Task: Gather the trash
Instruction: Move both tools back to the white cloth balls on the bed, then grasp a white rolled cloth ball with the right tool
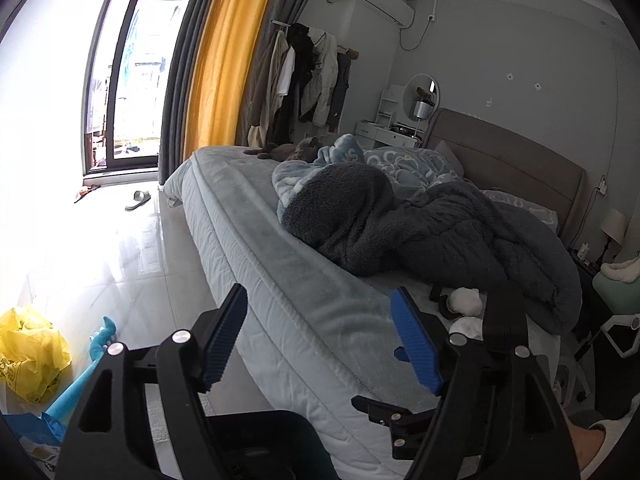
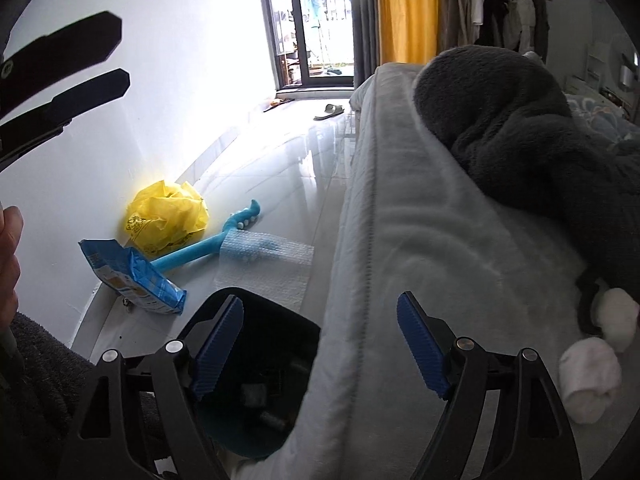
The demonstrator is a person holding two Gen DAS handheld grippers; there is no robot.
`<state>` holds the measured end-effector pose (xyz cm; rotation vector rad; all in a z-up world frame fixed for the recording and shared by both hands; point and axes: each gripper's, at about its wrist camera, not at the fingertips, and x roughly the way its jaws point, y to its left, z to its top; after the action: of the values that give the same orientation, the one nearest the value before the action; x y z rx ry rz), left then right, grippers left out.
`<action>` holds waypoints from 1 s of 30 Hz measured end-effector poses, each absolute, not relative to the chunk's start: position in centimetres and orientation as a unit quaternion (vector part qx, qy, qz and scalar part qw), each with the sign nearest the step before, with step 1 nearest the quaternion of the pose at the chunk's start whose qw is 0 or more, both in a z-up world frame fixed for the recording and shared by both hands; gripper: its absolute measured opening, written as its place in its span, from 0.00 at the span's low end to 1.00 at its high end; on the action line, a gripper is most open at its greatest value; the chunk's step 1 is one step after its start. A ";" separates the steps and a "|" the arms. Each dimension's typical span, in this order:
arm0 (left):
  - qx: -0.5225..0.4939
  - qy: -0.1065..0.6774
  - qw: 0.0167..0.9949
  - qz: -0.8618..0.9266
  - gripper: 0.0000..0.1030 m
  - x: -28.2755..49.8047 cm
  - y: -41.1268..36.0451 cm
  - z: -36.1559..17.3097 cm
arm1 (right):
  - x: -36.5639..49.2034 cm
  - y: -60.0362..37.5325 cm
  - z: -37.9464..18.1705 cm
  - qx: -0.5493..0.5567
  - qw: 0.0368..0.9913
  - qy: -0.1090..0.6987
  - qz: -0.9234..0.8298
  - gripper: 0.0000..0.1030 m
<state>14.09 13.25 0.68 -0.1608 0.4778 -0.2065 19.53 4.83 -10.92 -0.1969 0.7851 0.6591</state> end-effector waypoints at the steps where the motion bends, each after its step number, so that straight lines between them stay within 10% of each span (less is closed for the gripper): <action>1: -0.078 0.236 0.963 -0.106 0.74 14.4 12.9 0.6 | 19.8 4.0 -10.9 -0.094 0.870 0.374 0.308 0.78; 30: -0.065 0.278 0.936 -0.206 0.86 21.9 3.5 -2.0 | 22.8 -10.4 -12.2 -0.060 0.890 0.407 0.195 0.83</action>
<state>21.90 3.47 -2.01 -0.1328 0.5689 -0.4205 22.79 -10.43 -12.23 -0.1243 0.8449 0.4050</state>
